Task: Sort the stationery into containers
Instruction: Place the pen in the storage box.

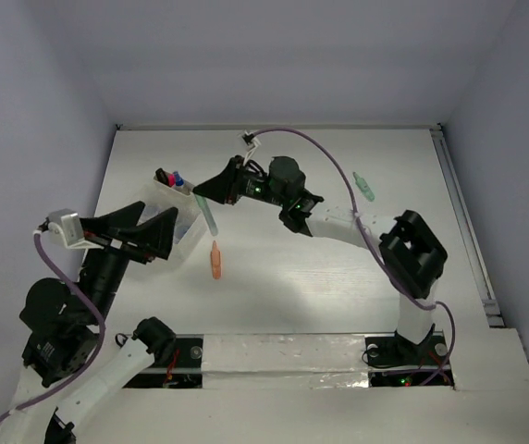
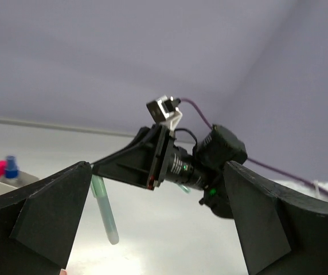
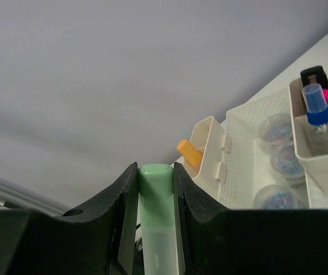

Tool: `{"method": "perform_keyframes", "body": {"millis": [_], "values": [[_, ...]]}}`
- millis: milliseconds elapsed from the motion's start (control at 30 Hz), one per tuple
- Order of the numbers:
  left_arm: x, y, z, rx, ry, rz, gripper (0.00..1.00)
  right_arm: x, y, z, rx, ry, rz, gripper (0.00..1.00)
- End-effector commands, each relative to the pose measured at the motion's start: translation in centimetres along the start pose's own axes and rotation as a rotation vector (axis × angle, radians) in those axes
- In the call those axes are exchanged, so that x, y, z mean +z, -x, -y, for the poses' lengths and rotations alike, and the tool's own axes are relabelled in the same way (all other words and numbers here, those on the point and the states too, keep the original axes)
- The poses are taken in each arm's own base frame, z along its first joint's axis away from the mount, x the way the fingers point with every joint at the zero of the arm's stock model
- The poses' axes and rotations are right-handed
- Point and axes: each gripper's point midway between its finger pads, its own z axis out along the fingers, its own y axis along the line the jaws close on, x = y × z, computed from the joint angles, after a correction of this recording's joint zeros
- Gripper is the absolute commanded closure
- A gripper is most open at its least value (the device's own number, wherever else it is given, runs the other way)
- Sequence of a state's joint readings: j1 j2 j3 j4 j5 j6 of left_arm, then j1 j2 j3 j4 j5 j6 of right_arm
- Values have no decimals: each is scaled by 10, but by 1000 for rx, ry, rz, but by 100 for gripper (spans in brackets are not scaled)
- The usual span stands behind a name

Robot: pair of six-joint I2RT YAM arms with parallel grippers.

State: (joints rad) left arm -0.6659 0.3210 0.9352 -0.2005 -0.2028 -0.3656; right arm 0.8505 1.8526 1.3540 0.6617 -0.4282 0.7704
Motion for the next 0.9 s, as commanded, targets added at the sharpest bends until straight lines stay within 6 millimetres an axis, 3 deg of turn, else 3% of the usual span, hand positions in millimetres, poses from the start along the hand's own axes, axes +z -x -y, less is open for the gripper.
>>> {"method": "perform_keyframes", "body": {"millis": [0,33,133,367,567,600,700,867], "values": [[-4,24,-27,86,162,65,1,21,23,-26,-37,153,51,100],[-2,25,-28,93,169,69,1,28,33,-35,-53,186,65,100],[8,23,-31,124,182,78,1,50,32,-39,-72,230,64,100],[19,19,-48,173,262,121,1,99,14,-59,-129,357,50,100],[12,24,-58,188,309,154,1,119,-3,-57,-152,405,38,100],[11,25,-61,189,317,163,1,124,-16,-52,-139,404,23,100],[11,24,-63,198,323,166,1,131,-15,-61,-143,435,33,100],[8,24,-67,199,333,174,1,142,-22,-57,-146,440,41,100]]}}
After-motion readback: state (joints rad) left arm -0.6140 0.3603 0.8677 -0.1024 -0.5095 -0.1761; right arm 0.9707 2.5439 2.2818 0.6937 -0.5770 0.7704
